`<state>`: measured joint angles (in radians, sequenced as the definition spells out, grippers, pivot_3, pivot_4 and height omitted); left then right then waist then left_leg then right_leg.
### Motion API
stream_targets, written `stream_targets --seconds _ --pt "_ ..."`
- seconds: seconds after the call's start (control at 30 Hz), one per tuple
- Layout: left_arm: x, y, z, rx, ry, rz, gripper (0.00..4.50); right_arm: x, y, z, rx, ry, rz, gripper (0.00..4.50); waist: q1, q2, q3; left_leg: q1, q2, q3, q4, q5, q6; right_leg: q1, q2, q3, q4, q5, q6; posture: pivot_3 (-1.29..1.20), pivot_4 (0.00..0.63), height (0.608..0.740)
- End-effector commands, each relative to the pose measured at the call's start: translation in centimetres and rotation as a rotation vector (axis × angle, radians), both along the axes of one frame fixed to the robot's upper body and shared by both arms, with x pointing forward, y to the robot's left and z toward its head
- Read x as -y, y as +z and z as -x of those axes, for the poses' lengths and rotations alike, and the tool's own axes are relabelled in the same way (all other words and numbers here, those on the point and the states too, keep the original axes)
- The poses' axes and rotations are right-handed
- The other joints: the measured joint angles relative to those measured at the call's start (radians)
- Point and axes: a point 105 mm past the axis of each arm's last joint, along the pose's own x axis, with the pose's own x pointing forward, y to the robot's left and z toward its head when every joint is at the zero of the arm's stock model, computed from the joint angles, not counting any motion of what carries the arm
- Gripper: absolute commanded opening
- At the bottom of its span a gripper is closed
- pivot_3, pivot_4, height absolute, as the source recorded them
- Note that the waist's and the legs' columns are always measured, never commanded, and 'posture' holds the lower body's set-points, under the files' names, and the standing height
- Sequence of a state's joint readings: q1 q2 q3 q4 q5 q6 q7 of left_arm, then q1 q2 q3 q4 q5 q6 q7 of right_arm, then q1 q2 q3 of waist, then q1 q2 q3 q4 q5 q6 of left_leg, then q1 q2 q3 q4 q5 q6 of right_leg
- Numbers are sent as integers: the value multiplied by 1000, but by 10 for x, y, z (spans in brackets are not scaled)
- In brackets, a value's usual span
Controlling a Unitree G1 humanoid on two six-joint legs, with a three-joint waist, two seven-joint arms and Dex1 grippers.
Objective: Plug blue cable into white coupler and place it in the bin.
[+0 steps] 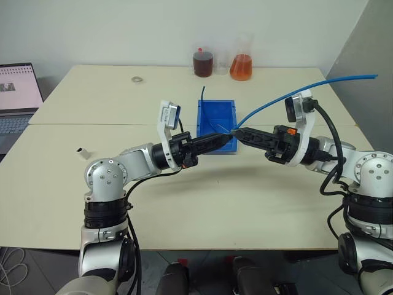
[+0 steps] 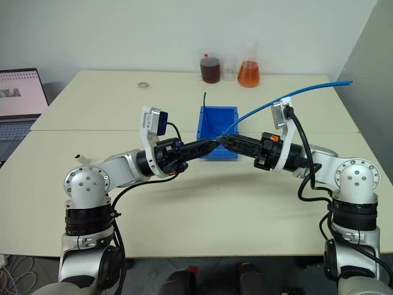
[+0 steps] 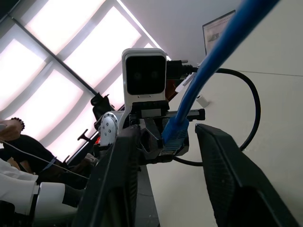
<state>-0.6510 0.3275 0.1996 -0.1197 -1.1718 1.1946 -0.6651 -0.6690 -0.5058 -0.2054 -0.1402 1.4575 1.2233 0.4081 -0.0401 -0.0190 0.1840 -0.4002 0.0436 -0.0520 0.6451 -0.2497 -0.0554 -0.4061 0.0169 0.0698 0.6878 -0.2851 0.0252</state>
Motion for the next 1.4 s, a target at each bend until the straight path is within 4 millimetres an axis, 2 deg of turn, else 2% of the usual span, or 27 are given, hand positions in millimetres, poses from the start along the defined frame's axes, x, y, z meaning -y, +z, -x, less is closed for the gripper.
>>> stream_targets --seconds 0.03,0.1,0.13,0.43,0.5,0.7,0.77,1.07,1.17,1.27,1.33,1.4 --pt "3 9 7 50 -25 9 247 1 15 2 47 12 -37 781 0 0 0 0 0 0 0 0 0 0 0 0 0 0 0 0 150 740" --pt "3 9 7 50 -25 9 247 0 14 3 45 15 -39 253 0 0 0 0 0 0 0 0 0 0 0 0 0 0 0 0 150 740" --pt "3 9 7 50 -26 9 247 0 14 3 44 16 -40 132 0 0 0 0 0 0 0 0 0 0 0 0 0 0 0 0 150 740" --pt "2 8 6 75 -3 2 247 -1 15 2 43 15 -42 126 0 0 0 0 0 0 0 0 0 0 0 0 -1 0 0 0 150 740" --pt "1 8 8 67 -14 13 949 -1 16 1 44 13 -41 126 0 0 0 0 0 0 0 0 0 0 0 0 -1 0 0 0 150 740" --pt "-9 9 11 73 3 -3 2079 -3 20 0 63 11 -29 126 0 0 0 0 0 0 -1 0 0 0 0 0 -2 0 0 0 150 740" --pt "-16 4 13 99 31 -45 2581 -1 19 -4 64 -8 -17 126 -2 0 0 -1 0 0 -1 0 0 0 0 0 -2 0 0 0 150 740" --pt "-59 -4 15 149 294 -120 4428 5 25 -12 113 -20 29 126 -2 0 0 -1 1 0 -2 0 0 0 0 0 -6 0 0 0 150 740" --pt "-74 -6 12 211 435 -201 4477 3 27 -14 123 -4 32 126 -1 0 0 -1 1 0 -2 0 0 0 0 0 -6 0 0 0 150 740" --pt "-94 -29 10 304 622 -432 4477 -1 25 -16 146 0 56 126 -4 0 1 -1 1 1 -3 0 0 0 0 0 -7 0 0 0 150 740" --pt "-135 -52 -5 336 956 -660 4477 -5 22 -18 142 5 53 126 -8 1 0 0 1 2 -4 -1 0 0 0 2 -7 1 -1 0 150 740" --pt "-161 -65 -5 349 1131 -775 4477 -7 20 -17 141 15 49 126 -7 0 1 0 1 2 -5 -1 -1 0 -1 2 -7 1 -1 0 150 740"
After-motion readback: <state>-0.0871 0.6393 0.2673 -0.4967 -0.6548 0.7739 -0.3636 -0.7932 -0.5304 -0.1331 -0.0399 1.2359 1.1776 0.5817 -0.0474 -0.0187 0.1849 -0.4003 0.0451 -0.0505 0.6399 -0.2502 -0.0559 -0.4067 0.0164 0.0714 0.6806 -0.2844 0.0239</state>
